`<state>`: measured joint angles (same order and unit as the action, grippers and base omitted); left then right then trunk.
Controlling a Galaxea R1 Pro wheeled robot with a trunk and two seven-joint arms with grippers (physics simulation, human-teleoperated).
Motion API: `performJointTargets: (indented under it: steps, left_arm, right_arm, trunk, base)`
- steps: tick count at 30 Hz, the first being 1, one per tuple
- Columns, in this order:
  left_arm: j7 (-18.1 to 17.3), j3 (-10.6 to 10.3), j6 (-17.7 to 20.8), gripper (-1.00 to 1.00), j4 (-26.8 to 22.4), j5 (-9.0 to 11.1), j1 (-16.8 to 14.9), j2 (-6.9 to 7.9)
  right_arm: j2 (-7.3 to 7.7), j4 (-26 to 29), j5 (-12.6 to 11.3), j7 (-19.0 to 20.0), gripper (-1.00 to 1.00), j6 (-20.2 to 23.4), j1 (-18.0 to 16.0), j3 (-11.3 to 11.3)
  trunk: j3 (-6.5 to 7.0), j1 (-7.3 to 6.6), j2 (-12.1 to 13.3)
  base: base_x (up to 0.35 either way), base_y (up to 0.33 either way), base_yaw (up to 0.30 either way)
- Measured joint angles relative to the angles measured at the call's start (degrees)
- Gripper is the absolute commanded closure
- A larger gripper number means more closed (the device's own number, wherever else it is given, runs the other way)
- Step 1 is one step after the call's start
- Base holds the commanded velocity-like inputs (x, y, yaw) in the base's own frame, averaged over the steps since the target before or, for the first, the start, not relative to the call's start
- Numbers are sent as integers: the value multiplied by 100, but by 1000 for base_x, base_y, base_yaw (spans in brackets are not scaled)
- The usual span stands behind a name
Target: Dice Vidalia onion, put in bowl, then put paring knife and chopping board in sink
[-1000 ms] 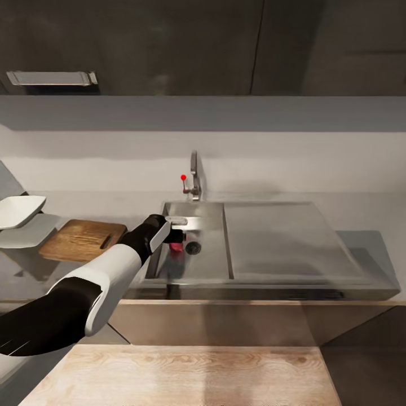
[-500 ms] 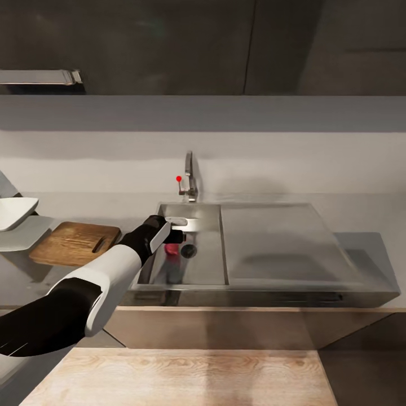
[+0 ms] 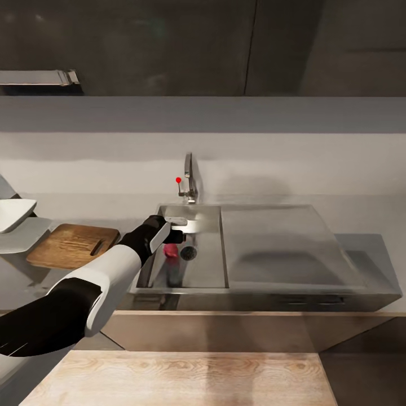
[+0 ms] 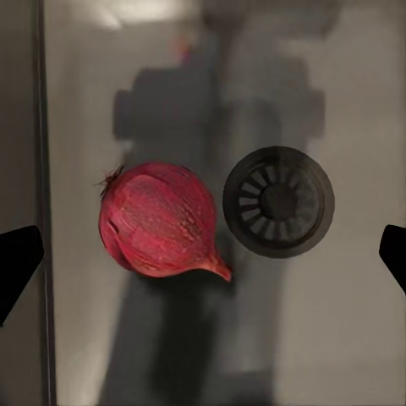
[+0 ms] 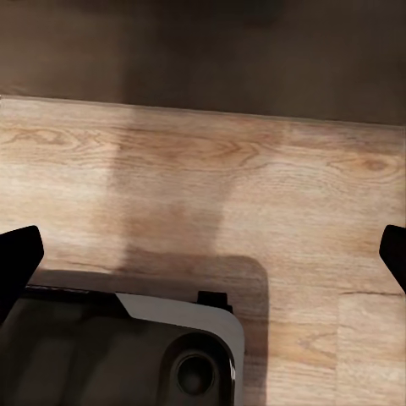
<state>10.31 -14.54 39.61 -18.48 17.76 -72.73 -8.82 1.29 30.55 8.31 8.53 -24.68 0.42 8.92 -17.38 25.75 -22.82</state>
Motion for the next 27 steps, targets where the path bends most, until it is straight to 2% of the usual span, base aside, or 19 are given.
performJointTargets:
  steps: [27]
  left_arm:
    - [9, 0, 0, -100, 0, -9, 79, 1]
  right_arm:
    - [0, 2, 0, 1, -100, 0, 0, 0]
  trunk:
    - [-38, 1, 0]
  base:
    - [17, 12, 0]
